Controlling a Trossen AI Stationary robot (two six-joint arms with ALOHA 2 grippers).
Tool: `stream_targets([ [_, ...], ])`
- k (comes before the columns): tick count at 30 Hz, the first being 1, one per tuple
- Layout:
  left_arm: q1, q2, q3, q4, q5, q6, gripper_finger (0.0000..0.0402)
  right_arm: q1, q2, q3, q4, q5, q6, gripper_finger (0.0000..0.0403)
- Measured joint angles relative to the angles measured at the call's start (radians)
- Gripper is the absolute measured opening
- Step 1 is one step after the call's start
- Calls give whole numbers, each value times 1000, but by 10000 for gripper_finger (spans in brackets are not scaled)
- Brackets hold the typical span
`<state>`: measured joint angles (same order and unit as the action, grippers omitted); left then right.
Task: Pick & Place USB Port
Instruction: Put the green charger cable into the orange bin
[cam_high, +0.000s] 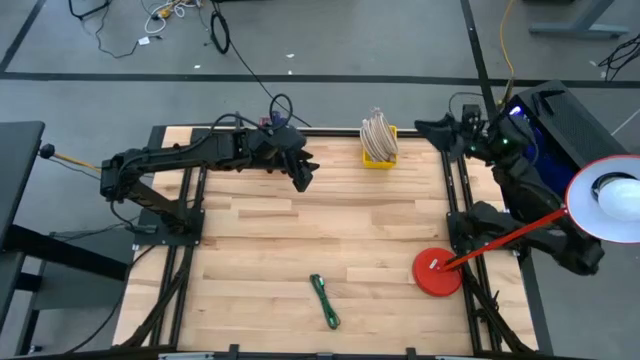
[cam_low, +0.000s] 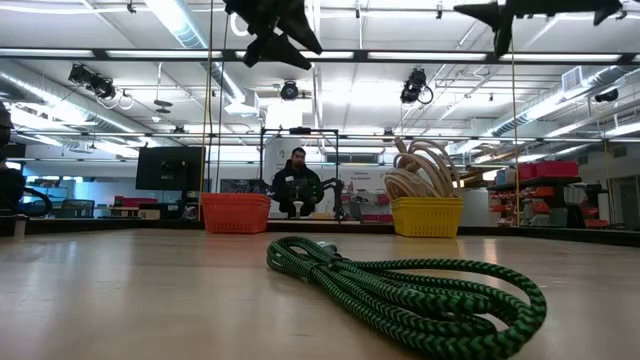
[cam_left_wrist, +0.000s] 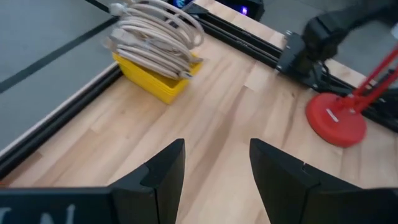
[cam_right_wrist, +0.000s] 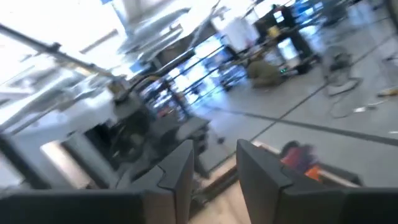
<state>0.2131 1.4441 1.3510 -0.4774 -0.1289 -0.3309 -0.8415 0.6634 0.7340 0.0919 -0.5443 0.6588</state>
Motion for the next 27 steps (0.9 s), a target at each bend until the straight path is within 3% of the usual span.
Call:
stream_targets([
  [5, -4, 0, 0, -27, 23, 21, 186, 184, 44, 46, -76, 101, -79, 108],
  [16, -69, 0, 0, -155, 57, 21, 186, 553, 321, 106, -103, 203, -139, 105],
  [22, -149, 22, 0, -268, 87, 59, 186, 675, 373, 106, -22, 301, -109, 105],
  [27, -225, 127, 0, -329, 118, 142, 186, 717, 377, 107, 29, 388, -89, 105],
])
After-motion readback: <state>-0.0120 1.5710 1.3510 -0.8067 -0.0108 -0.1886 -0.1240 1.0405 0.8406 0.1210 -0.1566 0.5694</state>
